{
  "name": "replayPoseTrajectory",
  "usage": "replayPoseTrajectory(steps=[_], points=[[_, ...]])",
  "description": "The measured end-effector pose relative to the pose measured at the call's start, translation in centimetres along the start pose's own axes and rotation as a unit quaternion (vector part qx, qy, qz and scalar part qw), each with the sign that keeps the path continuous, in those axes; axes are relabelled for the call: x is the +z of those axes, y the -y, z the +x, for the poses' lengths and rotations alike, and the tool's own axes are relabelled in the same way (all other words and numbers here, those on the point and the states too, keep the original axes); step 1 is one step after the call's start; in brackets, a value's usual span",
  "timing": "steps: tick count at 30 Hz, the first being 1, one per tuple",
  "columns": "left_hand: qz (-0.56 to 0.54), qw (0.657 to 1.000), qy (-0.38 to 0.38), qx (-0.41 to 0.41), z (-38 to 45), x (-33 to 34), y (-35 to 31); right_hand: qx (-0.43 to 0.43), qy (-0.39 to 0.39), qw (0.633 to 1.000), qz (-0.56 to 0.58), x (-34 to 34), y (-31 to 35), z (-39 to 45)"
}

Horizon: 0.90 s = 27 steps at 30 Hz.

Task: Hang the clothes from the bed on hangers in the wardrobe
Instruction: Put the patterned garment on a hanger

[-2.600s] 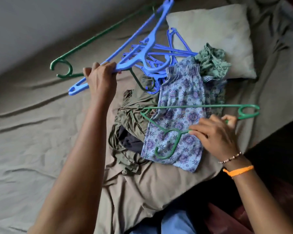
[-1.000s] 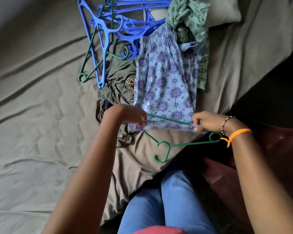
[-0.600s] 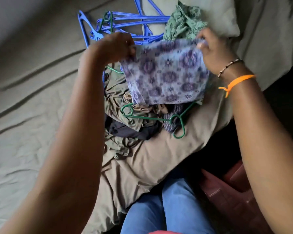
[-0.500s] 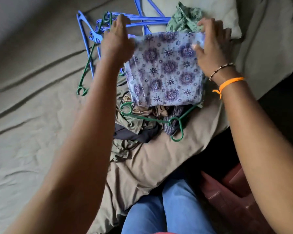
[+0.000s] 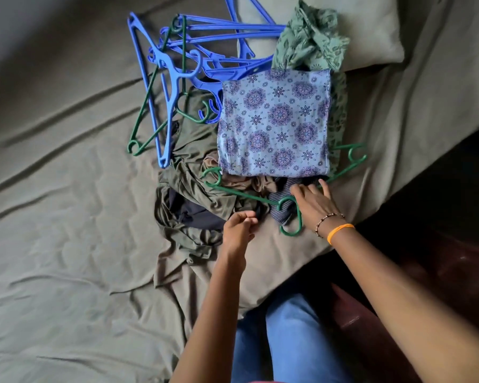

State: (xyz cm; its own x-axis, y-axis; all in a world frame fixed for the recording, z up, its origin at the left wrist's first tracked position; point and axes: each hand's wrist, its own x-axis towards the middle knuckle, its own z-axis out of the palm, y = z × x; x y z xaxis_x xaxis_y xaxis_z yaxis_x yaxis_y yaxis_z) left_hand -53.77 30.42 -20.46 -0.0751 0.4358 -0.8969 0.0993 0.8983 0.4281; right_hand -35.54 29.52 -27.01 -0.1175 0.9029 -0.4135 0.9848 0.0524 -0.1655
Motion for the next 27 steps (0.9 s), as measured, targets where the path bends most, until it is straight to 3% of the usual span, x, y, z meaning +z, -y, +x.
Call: replayPoseTrajectory(steps=[3,6,11,14,17,23,27], points=[[0.014,1.0,-0.004,0.009,-0.7,-2.1,0.8,-0.037,0.019,0.998,0.041,-1.8,0.7,-0.5],[0.018,0.999,0.008,0.042,-1.5,-3.7,0.7,-0.064,-0.117,0.981,0.141,-4.7,2.8,-1.5],[0.013,0.989,0.026,0.143,-4.7,-5.0,-1.1,-0.034,-0.335,0.905,0.261,-14.6,5.9,-2.5],[0.04,0.975,0.065,0.208,-7.4,-5.2,-2.5,0.015,-0.414,0.852,0.319,-21.9,7.2,-4.6],[0.063,0.949,0.084,0.298,-10.1,-5.3,-3.9,0.091,-0.407,0.831,0.369,-27.8,8.3,-7.5],[0.105,0.883,0.096,0.447,-17.9,-5.8,-6.2,0.117,-0.402,0.752,0.509,-31.2,11.5,-15.0],[0.163,0.802,0.119,0.562,-21.9,-5.4,-4.5,0.137,-0.363,0.715,0.581,-30.3,15.2,-20.7]])
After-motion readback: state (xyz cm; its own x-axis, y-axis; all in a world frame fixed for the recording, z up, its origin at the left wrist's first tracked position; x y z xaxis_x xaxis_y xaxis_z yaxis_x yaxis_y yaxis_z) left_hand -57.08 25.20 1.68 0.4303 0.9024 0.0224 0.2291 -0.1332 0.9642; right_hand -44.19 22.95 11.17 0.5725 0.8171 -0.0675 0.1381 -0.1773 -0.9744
